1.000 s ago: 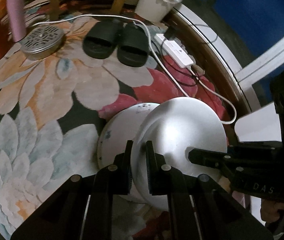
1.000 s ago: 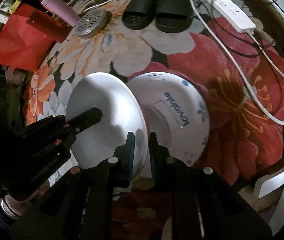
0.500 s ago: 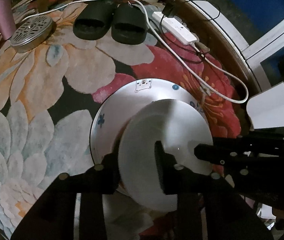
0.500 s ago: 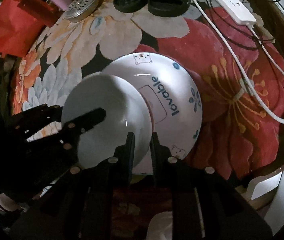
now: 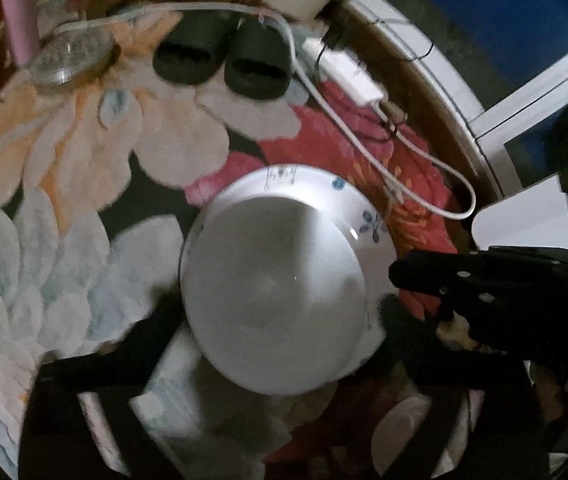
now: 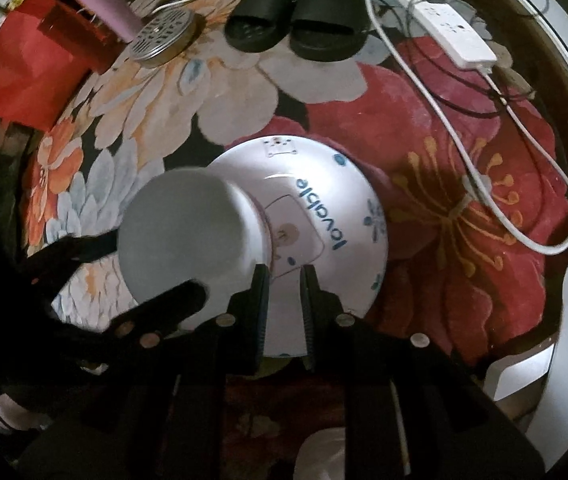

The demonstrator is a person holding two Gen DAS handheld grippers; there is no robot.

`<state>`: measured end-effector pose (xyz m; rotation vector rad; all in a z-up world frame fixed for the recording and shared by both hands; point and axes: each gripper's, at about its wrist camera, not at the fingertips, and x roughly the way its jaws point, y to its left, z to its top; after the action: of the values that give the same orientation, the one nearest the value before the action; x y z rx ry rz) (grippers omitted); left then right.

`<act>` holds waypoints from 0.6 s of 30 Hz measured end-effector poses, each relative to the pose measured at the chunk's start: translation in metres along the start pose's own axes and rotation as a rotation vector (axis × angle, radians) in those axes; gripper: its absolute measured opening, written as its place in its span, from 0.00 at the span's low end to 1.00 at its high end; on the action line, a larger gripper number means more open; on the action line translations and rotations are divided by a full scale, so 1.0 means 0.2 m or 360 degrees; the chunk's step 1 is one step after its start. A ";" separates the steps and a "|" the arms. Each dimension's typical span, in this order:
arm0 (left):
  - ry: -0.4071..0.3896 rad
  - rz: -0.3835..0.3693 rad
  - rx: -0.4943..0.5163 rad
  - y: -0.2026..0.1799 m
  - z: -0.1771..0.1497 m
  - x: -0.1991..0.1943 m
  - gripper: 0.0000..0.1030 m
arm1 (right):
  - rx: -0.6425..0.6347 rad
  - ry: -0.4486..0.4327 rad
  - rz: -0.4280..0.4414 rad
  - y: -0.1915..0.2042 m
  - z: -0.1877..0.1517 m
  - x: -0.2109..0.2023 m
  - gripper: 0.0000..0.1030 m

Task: Organize plates and bowls
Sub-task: 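Withdraw the right tool from the stack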

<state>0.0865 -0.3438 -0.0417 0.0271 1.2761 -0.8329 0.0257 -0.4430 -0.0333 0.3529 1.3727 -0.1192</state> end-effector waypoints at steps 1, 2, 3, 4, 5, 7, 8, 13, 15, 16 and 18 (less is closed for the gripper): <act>-0.0016 0.0006 0.0021 -0.01 0.00 -0.01 0.99 | 0.0015 -0.0001 0.0012 -0.01 0.00 0.00 0.25; -0.0027 0.0026 0.0035 -0.01 0.00 -0.02 0.99 | 0.0022 -0.0003 0.0008 -0.02 0.00 0.00 0.27; -0.0032 0.0038 0.0041 -0.02 0.01 -0.03 0.99 | 0.0029 -0.0010 0.0001 -0.02 -0.01 -0.01 0.31; -0.0036 0.0051 0.0041 -0.02 0.01 -0.03 0.99 | 0.0032 -0.0014 0.0002 -0.02 -0.01 -0.01 0.34; -0.0040 0.0071 0.0033 -0.01 0.01 -0.03 0.99 | 0.0035 -0.0013 0.0007 -0.02 -0.01 -0.01 0.35; -0.0043 0.0098 0.0016 0.00 0.01 -0.04 0.99 | 0.0038 -0.0014 -0.0003 -0.02 -0.02 -0.01 0.42; -0.0045 0.0107 0.0012 0.01 0.00 -0.04 0.99 | 0.0039 -0.0023 -0.0015 -0.02 -0.03 -0.02 0.44; -0.0073 0.0176 0.0003 0.06 -0.03 -0.08 0.99 | 0.0066 -0.0072 -0.0061 -0.02 -0.06 -0.03 0.69; -0.0090 0.0191 -0.0006 0.07 -0.04 -0.10 0.99 | 0.0069 -0.0089 -0.0074 -0.01 -0.07 -0.04 0.71; -0.0097 0.0195 -0.0015 0.08 -0.05 -0.11 0.99 | 0.0063 -0.0100 -0.0083 0.00 -0.08 -0.04 0.72; -0.0109 0.0185 -0.0042 0.10 -0.06 -0.12 0.99 | 0.0052 -0.0115 -0.0104 0.03 -0.08 -0.04 0.72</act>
<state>0.0858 -0.3113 -0.0333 0.0509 1.2090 -0.7115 0.0101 -0.4341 -0.0268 0.3282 1.3121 -0.2067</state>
